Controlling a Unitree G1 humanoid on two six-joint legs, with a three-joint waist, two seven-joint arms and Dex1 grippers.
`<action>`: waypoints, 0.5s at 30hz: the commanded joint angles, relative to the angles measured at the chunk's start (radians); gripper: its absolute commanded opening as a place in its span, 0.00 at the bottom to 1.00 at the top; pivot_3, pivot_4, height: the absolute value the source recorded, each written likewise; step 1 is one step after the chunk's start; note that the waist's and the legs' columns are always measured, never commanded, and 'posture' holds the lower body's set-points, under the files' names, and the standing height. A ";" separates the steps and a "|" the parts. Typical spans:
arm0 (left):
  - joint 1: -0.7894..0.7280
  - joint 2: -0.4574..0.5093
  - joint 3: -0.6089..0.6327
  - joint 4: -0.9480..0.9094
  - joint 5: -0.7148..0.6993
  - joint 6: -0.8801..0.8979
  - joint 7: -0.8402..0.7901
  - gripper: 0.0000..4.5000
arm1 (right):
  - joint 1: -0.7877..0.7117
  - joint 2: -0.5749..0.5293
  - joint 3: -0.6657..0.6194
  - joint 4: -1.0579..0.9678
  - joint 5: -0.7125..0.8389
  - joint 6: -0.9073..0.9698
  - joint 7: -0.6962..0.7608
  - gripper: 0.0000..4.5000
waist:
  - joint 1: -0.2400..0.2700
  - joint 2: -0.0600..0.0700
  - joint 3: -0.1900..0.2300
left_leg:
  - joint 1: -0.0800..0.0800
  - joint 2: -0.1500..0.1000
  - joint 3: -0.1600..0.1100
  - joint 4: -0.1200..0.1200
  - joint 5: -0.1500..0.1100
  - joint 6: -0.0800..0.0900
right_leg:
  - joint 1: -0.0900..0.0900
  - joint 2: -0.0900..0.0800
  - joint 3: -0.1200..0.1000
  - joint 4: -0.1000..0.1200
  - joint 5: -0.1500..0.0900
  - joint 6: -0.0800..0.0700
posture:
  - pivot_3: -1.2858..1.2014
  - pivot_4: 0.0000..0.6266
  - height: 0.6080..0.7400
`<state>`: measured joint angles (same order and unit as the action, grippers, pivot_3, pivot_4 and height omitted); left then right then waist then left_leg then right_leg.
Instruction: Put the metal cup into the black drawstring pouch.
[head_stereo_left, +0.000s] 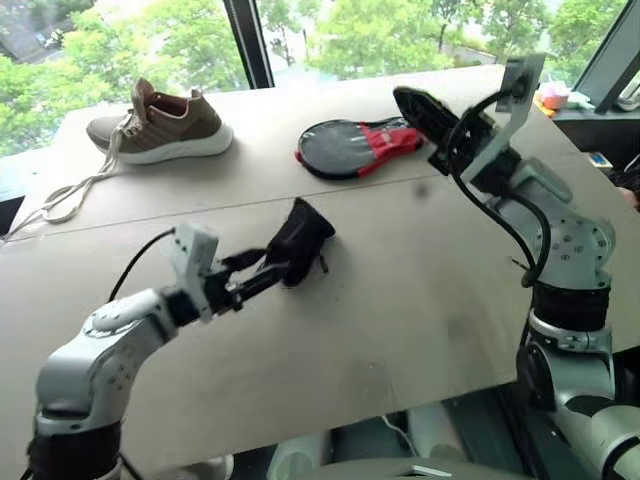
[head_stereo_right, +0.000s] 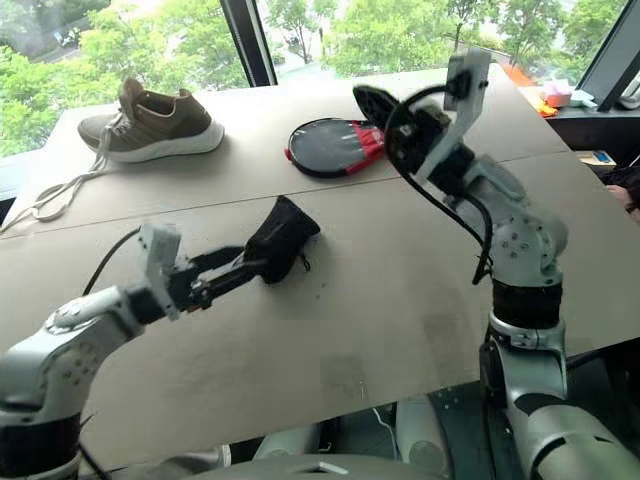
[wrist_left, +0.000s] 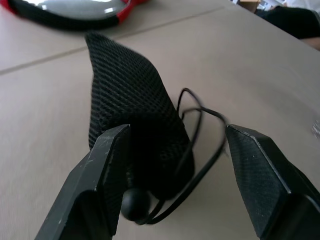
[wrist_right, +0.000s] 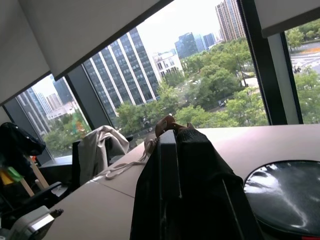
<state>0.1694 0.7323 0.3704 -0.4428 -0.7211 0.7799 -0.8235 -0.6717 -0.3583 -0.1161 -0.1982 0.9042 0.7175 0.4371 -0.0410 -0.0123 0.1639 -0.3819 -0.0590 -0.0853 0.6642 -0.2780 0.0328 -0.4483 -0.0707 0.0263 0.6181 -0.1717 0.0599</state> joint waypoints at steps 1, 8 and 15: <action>0.160 0.042 0.045 0.006 0.074 -0.096 -0.083 0.71 | 0.090 -0.104 0.052 -0.024 -0.108 -0.063 0.162 0.00 | 0.005 0.001 0.001 | 0.001 0.000 0.000 0.000 -0.001 0.001 | 0.001 0.000 0.000 0.000 0.000 0.000 | 0.52 0.24 1.00; 0.232 -0.076 0.061 0.182 0.288 -0.396 0.059 0.71 | 0.362 -0.265 0.101 0.061 -0.311 -0.323 0.467 0.00 | 0.027 0.002 0.000 | 0.007 0.003 0.000 0.002 -0.001 0.002 | 0.010 0.001 -0.004 -0.003 -0.003 -0.003 | 0.52 0.24 1.00; 0.235 -0.151 0.001 0.177 0.407 -0.538 0.142 0.71 | 0.493 -0.296 0.100 0.216 -0.450 -0.611 0.644 0.00 | 0.027 0.002 0.000 | 0.021 0.006 0.000 0.000 -0.001 0.002 | 0.024 0.001 -0.004 -0.009 -0.005 0.000 | 0.52 0.24 1.00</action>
<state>0.3961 0.5882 0.3841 -0.2634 -0.3417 0.2430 -0.7003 -0.1729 -0.6618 0.0074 0.0199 0.4497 0.1625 1.0533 -0.0139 -0.0103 0.1640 -0.3607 -0.0533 -0.0850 0.6637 -0.2794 0.0348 -0.4233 -0.0694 0.0221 0.6090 -0.1767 0.0604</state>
